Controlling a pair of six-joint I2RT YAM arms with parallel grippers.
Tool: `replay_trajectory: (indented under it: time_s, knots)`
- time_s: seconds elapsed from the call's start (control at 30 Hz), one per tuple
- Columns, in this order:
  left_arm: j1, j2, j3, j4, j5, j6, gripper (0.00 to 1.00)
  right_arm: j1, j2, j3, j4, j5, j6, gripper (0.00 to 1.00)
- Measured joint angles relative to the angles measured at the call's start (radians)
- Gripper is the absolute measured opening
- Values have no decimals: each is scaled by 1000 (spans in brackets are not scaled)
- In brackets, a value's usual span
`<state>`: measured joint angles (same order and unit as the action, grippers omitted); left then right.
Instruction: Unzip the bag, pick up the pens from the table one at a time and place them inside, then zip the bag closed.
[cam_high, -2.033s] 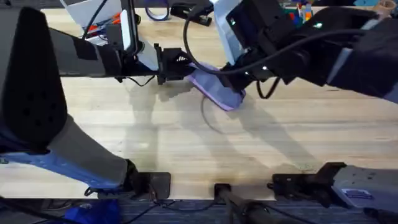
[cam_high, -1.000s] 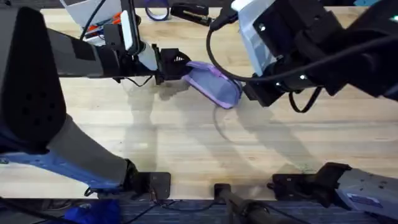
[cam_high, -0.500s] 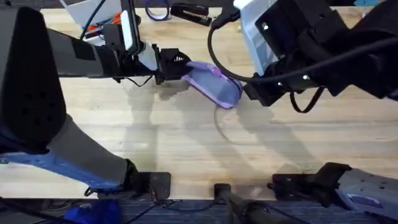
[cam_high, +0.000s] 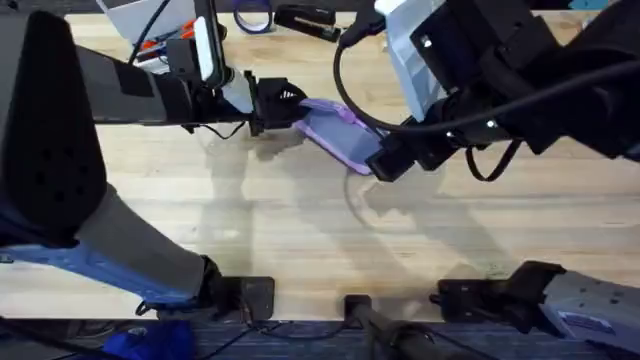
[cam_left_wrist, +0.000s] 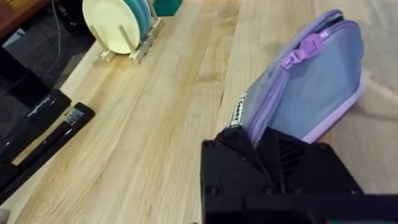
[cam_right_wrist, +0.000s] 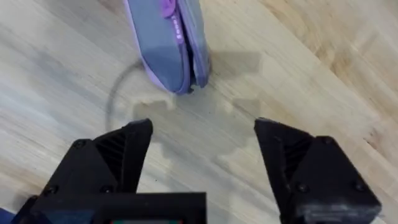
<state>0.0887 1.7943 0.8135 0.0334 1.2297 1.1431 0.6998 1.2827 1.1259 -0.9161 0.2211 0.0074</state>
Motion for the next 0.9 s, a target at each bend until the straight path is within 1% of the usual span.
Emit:
replay_trajectory:
  time_s: [0.3,0.43,0.63,0.9]
  knots:
    - [0,0,0,0,0,0,43,0,0,2,28,0,9,996]
    - [0,0,0,0,0,0,43,0,0,37,36,0,26,996]
    - [0,0,0,0,0,0,42,7,0,97,134,0,45,996]
    - [0,0,0,0,0,0,43,35,0,101,208,0,51,995]
